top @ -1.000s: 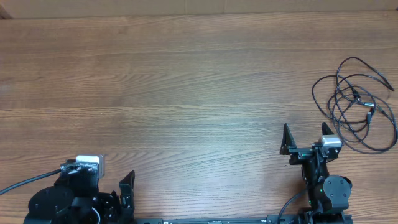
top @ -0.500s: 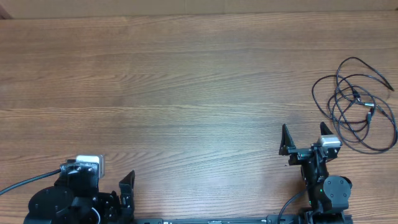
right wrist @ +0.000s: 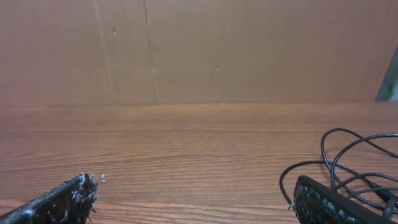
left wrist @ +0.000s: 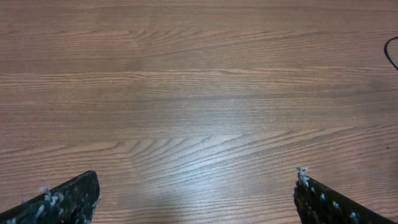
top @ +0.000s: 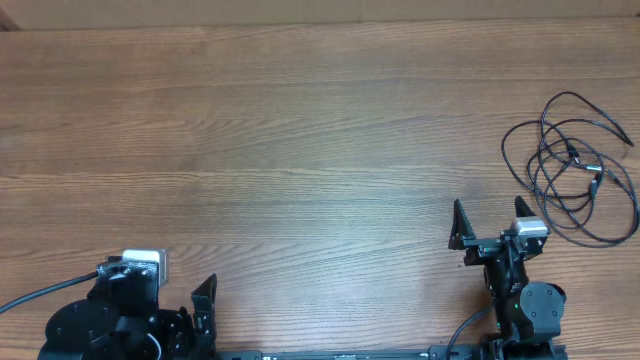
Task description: Untangle cables
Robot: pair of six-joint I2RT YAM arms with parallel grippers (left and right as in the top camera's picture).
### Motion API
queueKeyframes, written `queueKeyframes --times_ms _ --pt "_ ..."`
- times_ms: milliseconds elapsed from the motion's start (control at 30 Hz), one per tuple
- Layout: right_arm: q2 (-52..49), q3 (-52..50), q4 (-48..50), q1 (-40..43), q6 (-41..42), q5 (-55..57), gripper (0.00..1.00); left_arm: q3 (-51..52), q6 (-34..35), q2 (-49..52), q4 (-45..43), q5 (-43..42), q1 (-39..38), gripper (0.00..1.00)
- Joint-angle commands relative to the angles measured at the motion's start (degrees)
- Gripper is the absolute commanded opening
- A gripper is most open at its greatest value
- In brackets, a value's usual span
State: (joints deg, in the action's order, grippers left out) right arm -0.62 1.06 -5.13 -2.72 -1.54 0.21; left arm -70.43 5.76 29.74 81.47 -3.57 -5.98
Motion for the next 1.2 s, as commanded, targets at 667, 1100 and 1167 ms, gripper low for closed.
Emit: queueKeyframes --times_ms 667,1100,1167 --pt "0.5 -0.6 0.3 0.2 -0.2 -0.3 1.0 18.6 -5.8 -10.2 -26.7 2.6 6.1 0.99" --pt "0.5 -0.6 0.3 0.2 -0.2 -0.3 1.0 55.1 -2.1 -28.9 -63.3 -0.5 8.3 1.0" --pt "0.5 -0.6 0.3 0.2 -0.2 -0.3 1.0 59.1 -0.8 -29.6 -69.0 -0.5 8.3 0.99"
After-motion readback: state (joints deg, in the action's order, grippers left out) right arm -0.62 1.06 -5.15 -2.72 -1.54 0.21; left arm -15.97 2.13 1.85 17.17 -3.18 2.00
